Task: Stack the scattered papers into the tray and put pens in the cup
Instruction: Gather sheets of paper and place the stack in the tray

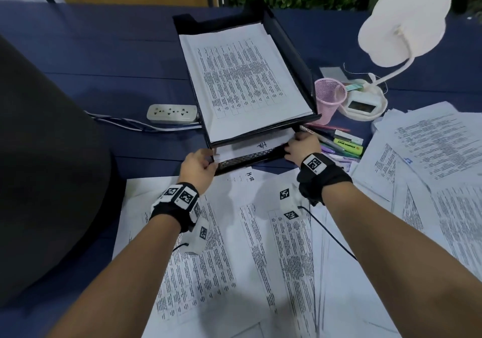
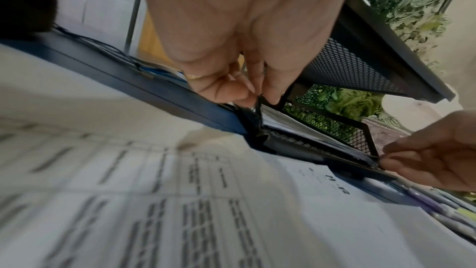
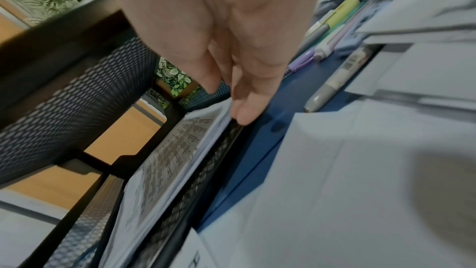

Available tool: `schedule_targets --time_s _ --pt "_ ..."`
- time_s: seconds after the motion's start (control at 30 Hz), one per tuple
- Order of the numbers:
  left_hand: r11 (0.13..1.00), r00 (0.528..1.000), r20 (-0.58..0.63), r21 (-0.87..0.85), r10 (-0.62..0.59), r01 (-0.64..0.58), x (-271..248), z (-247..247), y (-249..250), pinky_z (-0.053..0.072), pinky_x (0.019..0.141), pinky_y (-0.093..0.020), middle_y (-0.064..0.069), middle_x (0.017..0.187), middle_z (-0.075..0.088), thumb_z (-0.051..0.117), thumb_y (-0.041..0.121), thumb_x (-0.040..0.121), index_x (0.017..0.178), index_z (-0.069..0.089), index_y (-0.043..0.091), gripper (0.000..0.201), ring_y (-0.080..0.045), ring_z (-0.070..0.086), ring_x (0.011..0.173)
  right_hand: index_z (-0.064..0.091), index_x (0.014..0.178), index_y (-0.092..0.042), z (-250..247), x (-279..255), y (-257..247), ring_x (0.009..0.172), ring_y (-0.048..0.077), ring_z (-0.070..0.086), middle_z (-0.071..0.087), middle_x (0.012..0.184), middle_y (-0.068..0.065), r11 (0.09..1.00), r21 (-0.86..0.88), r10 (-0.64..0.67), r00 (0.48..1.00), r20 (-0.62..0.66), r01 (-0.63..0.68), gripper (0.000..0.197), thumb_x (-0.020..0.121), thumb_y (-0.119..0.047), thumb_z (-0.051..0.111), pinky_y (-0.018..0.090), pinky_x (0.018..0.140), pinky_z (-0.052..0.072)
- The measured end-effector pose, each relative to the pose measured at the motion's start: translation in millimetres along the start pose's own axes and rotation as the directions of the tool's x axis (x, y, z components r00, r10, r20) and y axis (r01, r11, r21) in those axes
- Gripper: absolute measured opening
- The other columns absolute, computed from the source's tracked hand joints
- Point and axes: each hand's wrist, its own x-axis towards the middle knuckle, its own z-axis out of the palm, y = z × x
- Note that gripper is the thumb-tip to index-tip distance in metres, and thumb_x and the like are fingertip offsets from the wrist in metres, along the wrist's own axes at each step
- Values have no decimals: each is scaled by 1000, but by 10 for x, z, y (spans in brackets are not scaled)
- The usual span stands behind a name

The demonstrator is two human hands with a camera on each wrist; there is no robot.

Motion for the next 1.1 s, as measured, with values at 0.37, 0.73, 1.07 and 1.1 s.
schedule_targets --time_s 0.37,0.73,1.07,1.1 --pt "971 976 -117 134 -184 199 -647 -240 -629 43 95 -37 -11 124 52 59 26 87 112 64 19 27 -29 51 113 60 124 -12 141 -924 473 119 28 54 58 131 10 922 -363 -113 990 90 138 32 93 -14 51 27 99 41" --pt "772 816 -169 265 -553 578 -1185 -360 -1111 33 100 -48 -23 139 34 64 67 71 138 26 1 101 -38 32 127 26 146 -32 377 -1391 852 146 22 4 11 157 -4 443 -787 -99 896 432 429 62 90 -40 52 51 115 17" --pt "733 770 -150 240 -620 637 -1161 -530 -1134 33 101 -52 -24 136 40 73 73 54 134 29 -2 118 -39 37 126 20 148 -29 395 -1418 822 146 21 2 8 158 -4 444 -800 -86 908 410 404 72 88 -37 59 52 115 17" --pt "736 770 -125 236 -625 635 -1136 -542 -1165 34 101 -51 -22 135 43 74 72 53 133 32 -1 116 -39 39 125 20 148 -29 396 -1420 815 147 20 2 7 158 -4 450 -797 -81 907 413 403 72 88 -36 59 52 115 16"
